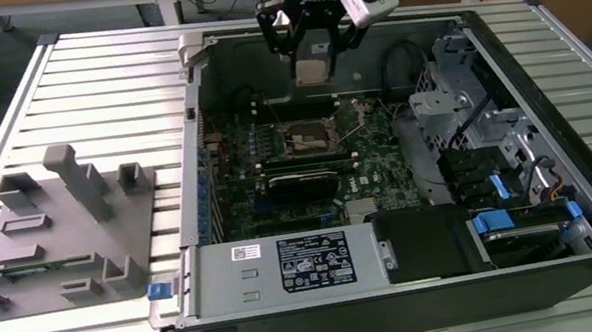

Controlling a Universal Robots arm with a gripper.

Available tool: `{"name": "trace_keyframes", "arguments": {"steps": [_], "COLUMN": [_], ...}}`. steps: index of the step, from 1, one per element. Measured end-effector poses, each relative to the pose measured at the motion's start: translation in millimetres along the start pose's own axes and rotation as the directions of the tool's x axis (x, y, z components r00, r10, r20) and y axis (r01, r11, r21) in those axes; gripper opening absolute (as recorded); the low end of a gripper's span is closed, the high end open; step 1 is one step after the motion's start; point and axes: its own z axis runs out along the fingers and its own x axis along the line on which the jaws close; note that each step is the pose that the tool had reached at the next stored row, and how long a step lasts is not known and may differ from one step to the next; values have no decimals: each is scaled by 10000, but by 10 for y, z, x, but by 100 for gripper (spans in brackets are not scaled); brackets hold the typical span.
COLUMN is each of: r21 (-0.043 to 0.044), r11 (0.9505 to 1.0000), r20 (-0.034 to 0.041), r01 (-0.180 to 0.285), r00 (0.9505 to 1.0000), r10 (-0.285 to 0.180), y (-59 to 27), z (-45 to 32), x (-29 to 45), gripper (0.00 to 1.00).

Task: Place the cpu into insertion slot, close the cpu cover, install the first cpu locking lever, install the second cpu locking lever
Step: 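Place the cpu into insertion slot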

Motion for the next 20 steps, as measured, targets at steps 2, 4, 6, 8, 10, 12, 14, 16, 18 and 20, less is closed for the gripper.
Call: {"name": "trace_keyframes", "arguments": {"steps": [2,4,6,8,10,12,14,16,18,20], "r21": [0,0,-3,-2,0,1,0,0,1,0], "r11": [10000,10000,10000,10000,10000,10000,10000,10000,10000,10000], "r20": [0,0,1,1,0,0,0,0,-1,0], "r01": [0,0,0,0,0,0,0,0,0,0], "r00": [10000,10000,10000,10000,10000,10000,10000,10000,10000,10000], "r10": [0,0,0,0,0,0,0,0,0,0], "y": [0,0,0,-1,-1,-2,-2,-2,-3,-2], "z": [6,9,13,23,34,41,45,54,59,61], "x": [0,0,0,0,-1,-1,-1,-1,-1,-1], "gripper": [54,54,54,54,54,54,54,54,54,54]}}
